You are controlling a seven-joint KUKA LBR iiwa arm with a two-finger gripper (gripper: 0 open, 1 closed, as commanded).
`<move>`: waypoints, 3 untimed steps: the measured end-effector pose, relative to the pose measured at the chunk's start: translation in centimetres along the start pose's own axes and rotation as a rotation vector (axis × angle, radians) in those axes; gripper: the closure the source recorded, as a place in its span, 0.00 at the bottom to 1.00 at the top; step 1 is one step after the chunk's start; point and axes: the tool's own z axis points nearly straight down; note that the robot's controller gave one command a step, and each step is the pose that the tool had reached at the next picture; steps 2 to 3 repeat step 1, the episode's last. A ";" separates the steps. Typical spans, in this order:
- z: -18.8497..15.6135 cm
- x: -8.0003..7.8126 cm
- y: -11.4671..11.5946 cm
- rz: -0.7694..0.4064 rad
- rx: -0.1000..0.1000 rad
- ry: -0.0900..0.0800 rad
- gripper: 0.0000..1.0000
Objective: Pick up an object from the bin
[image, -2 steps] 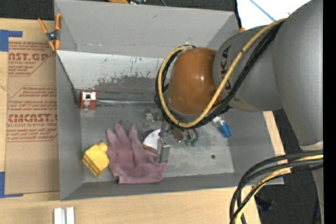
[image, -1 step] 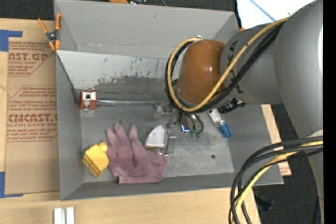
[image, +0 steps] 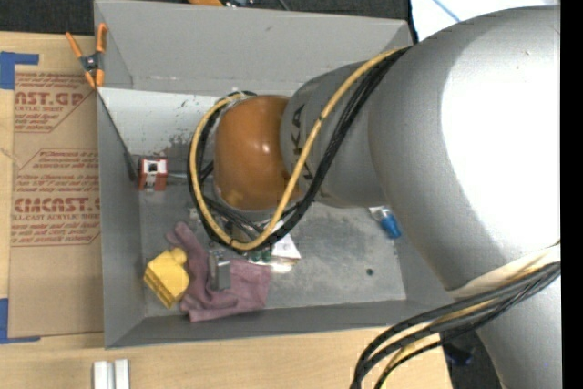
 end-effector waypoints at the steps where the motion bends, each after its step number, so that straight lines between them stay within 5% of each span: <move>1: 0.5 2.7 -10.0 0.028 0.000 0.005 1.00; 3: 0.5 2.7 -10.0 0.028 0.000 0.005 1.00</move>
Offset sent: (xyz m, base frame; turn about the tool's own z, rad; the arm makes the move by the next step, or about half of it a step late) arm 0.0000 0.0000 0.0000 0.0000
